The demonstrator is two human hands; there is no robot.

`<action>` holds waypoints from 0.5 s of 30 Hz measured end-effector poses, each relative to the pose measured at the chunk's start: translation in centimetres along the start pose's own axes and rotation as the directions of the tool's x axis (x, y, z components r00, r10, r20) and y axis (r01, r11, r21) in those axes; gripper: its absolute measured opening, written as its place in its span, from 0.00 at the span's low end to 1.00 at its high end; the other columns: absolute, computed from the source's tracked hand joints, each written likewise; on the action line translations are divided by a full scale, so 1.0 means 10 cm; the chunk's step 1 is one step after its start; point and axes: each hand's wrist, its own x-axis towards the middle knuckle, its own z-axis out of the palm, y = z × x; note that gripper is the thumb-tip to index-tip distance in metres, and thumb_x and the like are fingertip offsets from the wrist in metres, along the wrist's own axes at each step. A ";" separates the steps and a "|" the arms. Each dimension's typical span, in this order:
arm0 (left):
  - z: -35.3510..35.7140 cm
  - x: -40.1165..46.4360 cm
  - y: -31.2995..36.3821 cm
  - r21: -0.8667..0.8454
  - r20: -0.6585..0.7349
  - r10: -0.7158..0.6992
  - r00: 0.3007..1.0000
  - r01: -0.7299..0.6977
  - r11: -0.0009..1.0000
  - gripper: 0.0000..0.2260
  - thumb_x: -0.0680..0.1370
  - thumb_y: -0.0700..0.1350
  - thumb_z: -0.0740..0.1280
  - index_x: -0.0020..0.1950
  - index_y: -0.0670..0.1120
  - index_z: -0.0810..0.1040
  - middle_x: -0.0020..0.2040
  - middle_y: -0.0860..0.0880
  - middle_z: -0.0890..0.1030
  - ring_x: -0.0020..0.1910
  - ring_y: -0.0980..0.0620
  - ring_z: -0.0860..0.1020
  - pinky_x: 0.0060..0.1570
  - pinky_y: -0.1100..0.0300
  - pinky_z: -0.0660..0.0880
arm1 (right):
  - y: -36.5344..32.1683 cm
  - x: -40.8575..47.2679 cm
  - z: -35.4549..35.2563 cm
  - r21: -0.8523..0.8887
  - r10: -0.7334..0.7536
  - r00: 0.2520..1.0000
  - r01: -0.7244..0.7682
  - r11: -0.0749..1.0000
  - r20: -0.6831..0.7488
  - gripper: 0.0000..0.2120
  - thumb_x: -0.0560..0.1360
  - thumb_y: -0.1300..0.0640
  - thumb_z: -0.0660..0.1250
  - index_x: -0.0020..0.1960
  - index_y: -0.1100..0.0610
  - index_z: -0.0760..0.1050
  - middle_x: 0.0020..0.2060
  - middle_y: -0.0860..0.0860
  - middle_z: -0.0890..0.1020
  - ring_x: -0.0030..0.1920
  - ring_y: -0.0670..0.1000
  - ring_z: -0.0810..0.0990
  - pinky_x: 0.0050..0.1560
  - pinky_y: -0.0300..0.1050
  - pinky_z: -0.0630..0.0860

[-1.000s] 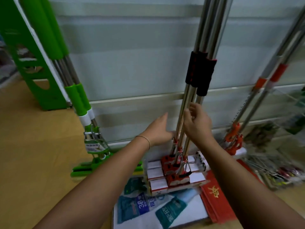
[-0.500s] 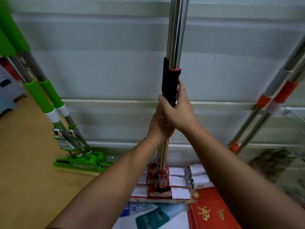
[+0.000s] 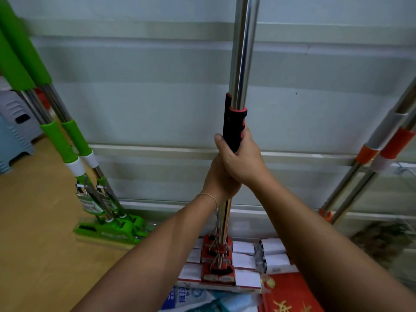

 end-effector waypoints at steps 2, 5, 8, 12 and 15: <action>0.01 0.03 -0.04 0.030 -0.025 0.041 0.999 -0.040 0.999 0.19 0.78 0.48 0.65 0.68 0.47 0.70 0.60 0.48 0.79 0.55 0.57 0.76 0.57 0.59 0.75 | -0.06 0.01 -0.10 -0.033 0.017 1.000 -0.016 0.999 0.017 0.35 0.73 0.37 0.66 0.73 0.54 0.61 0.63 0.49 0.75 0.64 0.53 0.75 0.58 0.46 0.73; -0.02 0.03 -0.07 0.022 0.051 -0.095 0.994 0.094 0.995 0.18 0.75 0.53 0.69 0.60 0.45 0.72 0.40 0.54 0.76 0.39 0.57 0.76 0.42 0.59 0.71 | -0.33 0.06 -0.30 -0.003 -0.022 0.998 0.022 1.000 -0.050 0.43 0.74 0.32 0.62 0.77 0.57 0.55 0.74 0.55 0.67 0.74 0.56 0.66 0.70 0.53 0.67; -0.17 0.04 0.07 -0.027 0.099 -0.193 0.976 0.197 0.980 0.32 0.68 0.61 0.74 0.65 0.45 0.70 0.51 0.50 0.79 0.51 0.49 0.79 0.43 0.60 0.73 | -0.66 0.17 -0.48 -0.074 -0.143 0.980 0.134 0.988 -0.135 0.42 0.78 0.34 0.57 0.80 0.58 0.48 0.78 0.55 0.58 0.77 0.54 0.58 0.76 0.51 0.58; -0.55 0.22 0.60 -0.137 -0.013 -0.036 0.999 0.034 0.990 0.21 0.73 0.57 0.72 0.58 0.50 0.69 0.51 0.54 0.78 0.51 0.51 0.79 0.48 0.54 0.79 | -0.90 0.32 -0.59 -0.156 -0.207 0.965 0.181 0.971 -0.163 0.36 0.81 0.40 0.54 0.79 0.60 0.50 0.78 0.56 0.58 0.78 0.53 0.56 0.75 0.46 0.55; -0.82 0.34 0.94 -0.051 -0.047 0.122 0.991 -0.124 0.991 0.14 0.76 0.52 0.68 0.55 0.48 0.69 0.44 0.53 0.78 0.40 0.56 0.79 0.45 0.56 0.79 | -1.02 0.39 -0.61 -0.159 -0.219 0.962 0.194 0.968 -0.162 0.31 0.81 0.40 0.53 0.77 0.59 0.58 0.74 0.56 0.66 0.74 0.53 0.63 0.72 0.45 0.59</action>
